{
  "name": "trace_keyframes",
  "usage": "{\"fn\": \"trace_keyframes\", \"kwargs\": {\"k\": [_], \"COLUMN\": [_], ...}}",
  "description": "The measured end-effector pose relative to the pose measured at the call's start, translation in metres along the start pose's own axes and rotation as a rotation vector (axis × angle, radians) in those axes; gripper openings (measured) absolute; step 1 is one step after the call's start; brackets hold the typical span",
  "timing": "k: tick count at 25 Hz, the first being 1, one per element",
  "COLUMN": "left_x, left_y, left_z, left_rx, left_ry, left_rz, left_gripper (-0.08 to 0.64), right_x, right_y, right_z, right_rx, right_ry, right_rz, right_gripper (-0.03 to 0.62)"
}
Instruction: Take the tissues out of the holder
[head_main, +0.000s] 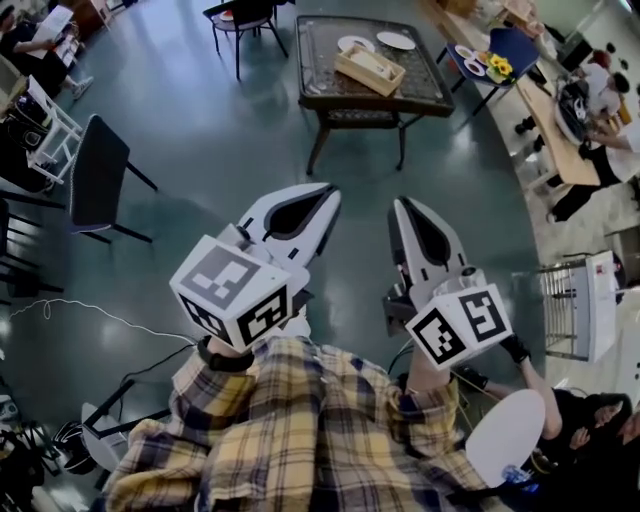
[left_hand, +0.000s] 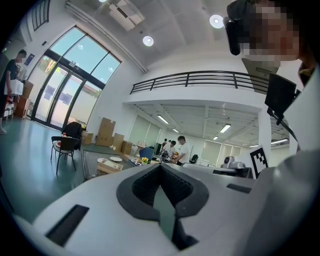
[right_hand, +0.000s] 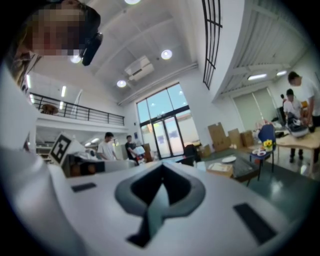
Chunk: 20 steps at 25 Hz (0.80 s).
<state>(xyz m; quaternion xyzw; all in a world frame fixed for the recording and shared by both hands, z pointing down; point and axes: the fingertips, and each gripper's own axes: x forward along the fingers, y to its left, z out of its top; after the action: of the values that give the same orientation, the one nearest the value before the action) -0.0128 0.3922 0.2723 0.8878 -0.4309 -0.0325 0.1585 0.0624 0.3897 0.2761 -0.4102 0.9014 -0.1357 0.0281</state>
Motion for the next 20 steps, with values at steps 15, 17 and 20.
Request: {"fn": "trace_keyframes", "kwargs": {"k": [15, 17, 20], "left_x": [0.056, 0.074, 0.108], "left_y": [0.094, 0.11, 0.133], "left_z": [0.014, 0.014, 0.021], "left_rx": [-0.02, -0.028, -0.03], "left_ry": [0.033, 0.041, 0.04], "left_rz": [-0.048, -0.05, -0.052], "left_gripper": [0.015, 0.015, 0.015], "right_x": [0.101, 0.118, 0.148], "right_y": [-0.04, -0.056, -0.083], "right_z": [0.001, 0.002, 0.006], "right_rx": [0.028, 0.028, 0.027], "right_ry": [0.007, 0.012, 0.02], "right_rz": [-0.062, -0.071, -0.07], "right_gripper": [0.009, 0.009, 0.009]}}
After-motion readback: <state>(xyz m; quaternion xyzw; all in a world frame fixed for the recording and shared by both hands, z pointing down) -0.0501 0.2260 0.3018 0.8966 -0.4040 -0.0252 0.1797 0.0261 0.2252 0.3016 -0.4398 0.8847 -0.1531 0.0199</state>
